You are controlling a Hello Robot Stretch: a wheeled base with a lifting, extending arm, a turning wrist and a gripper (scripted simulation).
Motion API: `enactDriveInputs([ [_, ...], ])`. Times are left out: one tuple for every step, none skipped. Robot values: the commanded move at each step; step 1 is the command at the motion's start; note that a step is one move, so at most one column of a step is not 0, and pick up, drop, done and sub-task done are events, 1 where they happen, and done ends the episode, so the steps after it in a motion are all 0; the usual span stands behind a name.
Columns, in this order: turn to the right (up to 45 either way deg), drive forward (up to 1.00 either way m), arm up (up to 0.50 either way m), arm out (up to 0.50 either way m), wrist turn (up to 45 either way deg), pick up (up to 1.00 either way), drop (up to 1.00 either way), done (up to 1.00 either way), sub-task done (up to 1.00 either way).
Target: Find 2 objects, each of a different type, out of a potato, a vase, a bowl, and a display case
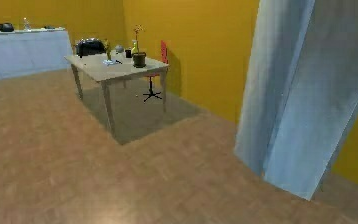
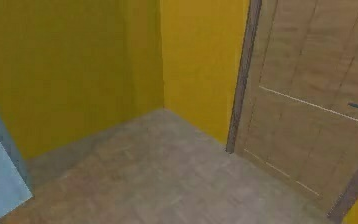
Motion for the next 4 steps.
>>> enactDriveInputs([
  [0.0, 1.0, 0.0, 0.0, 0.0, 0.0, 0.0, 0.0, 0.0],
  [0.0, 1.0, 0.0, 0.0, 0.0, 0.0, 0.0, 0.0, 0.0],
  [-27.0, 0.0, 0.0, 0.0, 0.0, 0.0, 0.0, 0.0, 0.0],
  [0.0, 0.0, 0.0, 0.0, 0.0, 0.0, 0.0, 1.0, 0.0],
])
